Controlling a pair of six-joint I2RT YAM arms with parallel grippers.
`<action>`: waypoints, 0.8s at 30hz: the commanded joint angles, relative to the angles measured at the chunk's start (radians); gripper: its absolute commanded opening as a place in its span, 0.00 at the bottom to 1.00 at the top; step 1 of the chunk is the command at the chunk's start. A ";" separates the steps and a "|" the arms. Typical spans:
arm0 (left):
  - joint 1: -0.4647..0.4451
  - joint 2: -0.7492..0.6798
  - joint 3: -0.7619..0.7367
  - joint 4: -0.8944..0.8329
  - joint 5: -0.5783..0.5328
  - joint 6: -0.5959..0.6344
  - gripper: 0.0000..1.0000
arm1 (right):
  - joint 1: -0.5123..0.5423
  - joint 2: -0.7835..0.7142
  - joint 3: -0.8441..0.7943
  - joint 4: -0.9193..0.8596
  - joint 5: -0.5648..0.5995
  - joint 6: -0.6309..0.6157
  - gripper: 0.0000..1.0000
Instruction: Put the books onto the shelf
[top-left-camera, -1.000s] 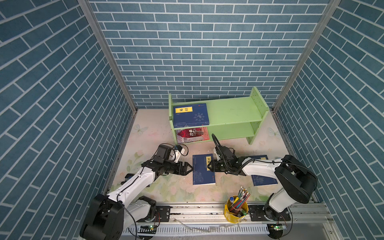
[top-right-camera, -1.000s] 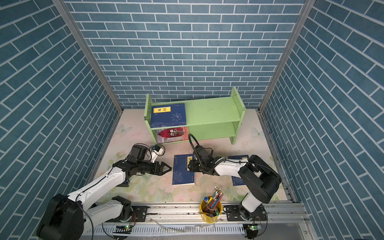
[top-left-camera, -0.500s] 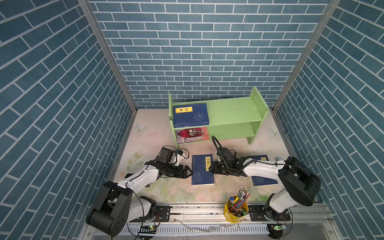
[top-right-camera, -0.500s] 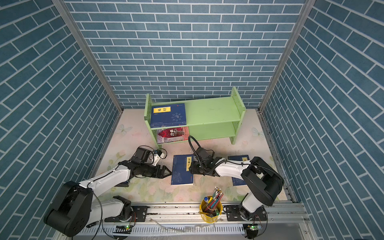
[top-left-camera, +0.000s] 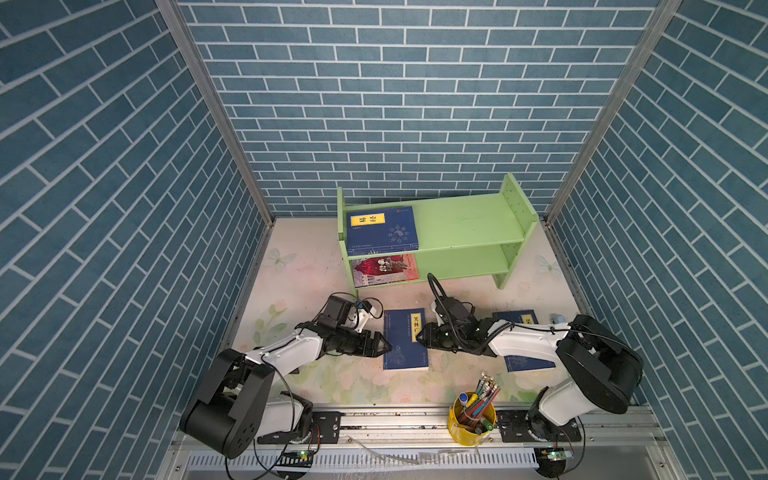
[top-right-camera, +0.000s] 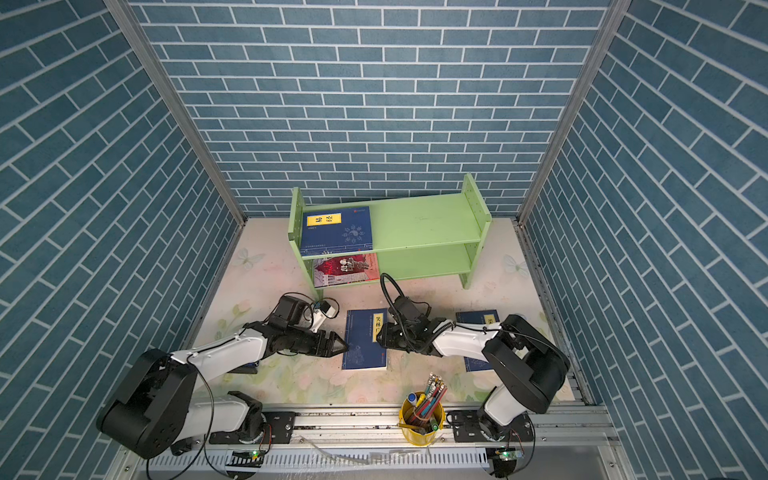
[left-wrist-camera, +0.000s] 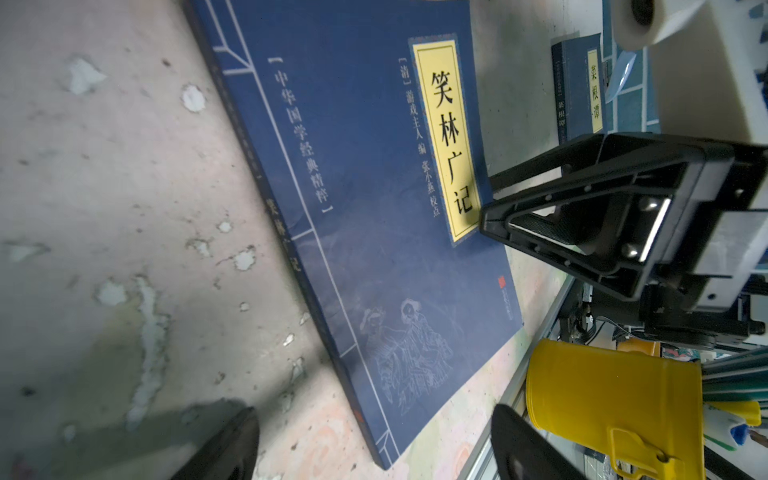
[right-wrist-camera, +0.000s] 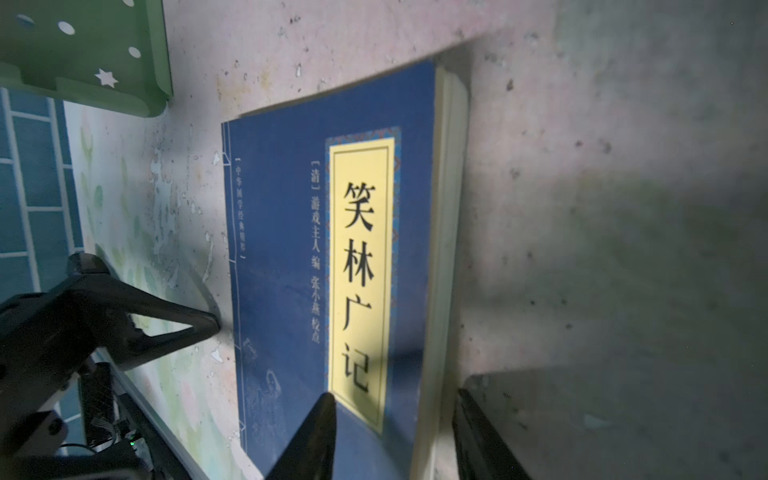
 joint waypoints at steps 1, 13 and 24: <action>-0.029 0.022 -0.022 0.011 0.020 -0.011 0.89 | 0.000 0.051 -0.032 -0.009 -0.040 0.051 0.47; -0.038 0.027 -0.021 0.010 0.005 -0.012 0.88 | 0.002 0.004 -0.039 0.044 -0.086 0.081 0.39; -0.038 0.030 -0.016 -0.001 -0.015 -0.003 0.88 | 0.003 -0.033 -0.046 0.070 -0.125 0.105 0.28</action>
